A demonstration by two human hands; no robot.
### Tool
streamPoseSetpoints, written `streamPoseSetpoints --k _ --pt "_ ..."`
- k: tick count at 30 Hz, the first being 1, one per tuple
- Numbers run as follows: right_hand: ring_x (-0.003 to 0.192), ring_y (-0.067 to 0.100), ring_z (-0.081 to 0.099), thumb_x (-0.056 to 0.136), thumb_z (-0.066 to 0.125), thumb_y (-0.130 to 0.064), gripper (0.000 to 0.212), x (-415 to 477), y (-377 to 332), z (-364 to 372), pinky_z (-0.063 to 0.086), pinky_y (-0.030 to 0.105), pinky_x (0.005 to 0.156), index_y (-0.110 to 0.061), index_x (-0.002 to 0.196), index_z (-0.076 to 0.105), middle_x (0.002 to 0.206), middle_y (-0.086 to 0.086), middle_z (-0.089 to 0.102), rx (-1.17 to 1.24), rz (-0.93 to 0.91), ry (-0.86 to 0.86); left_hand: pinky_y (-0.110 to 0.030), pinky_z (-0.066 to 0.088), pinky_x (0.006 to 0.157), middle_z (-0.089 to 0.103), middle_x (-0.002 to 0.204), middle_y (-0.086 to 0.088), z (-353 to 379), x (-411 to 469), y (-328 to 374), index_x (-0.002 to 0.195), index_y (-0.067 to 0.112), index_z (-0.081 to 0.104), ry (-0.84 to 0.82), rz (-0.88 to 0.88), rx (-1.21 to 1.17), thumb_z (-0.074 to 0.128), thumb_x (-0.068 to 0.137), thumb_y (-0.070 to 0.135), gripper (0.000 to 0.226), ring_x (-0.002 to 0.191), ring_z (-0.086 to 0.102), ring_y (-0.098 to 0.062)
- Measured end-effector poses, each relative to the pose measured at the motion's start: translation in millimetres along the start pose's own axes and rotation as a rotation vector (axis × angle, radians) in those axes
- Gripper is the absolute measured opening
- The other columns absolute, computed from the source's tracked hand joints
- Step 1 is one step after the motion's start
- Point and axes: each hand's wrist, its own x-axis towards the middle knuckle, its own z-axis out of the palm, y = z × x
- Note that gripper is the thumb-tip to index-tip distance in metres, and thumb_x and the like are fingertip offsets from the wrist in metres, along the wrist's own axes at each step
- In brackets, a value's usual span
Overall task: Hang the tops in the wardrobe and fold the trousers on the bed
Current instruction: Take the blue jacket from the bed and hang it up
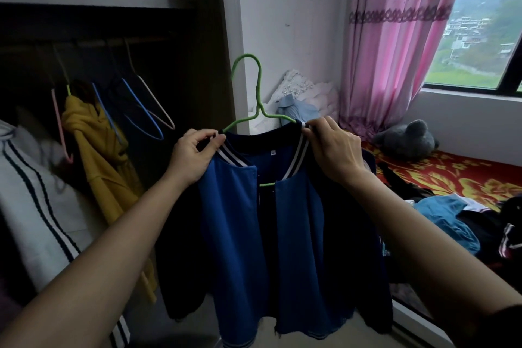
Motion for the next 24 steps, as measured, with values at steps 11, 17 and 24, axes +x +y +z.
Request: streamPoseSetpoints --k 11,17,24 --pt "0.081 0.036 0.06 0.105 0.037 -0.044 0.035 37.3 -49.0 -5.8 0.029 0.035 0.061 -0.014 0.094 0.05 0.096 0.006 0.062 0.04 -0.118 -0.113 -0.054 0.049 0.096 0.072 0.096 0.008 -35.7 35.7 -6.5 0.095 0.044 0.071 0.096 0.032 -0.037 0.062 0.071 0.082 0.046 0.103 0.064 -0.027" --pt "0.074 0.033 0.063 0.104 0.036 -0.047 0.037 52.5 -84.8 3.7 0.032 0.034 0.056 -0.015 0.099 0.055 0.096 0.001 0.066 -0.036 -0.149 -0.029 -0.027 0.045 0.087 0.067 0.101 0.0 -71.0 37.0 -7.3 0.101 0.016 0.072 -0.049 0.043 -0.038 0.068 0.087 0.042 0.03 0.098 0.06 -0.012" --pt "0.07 0.033 0.063 0.104 0.031 -0.051 0.041 53.2 -120.0 22.0 0.039 0.035 0.056 -0.017 0.1 0.055 0.097 0.0 0.066 -0.123 -0.085 -0.004 -0.029 0.045 0.086 0.065 0.095 0.004 -90.7 47.7 -36.0 0.104 0.018 0.069 -0.105 0.016 0.028 0.066 0.093 0.028 0.015 0.098 0.058 -0.014"
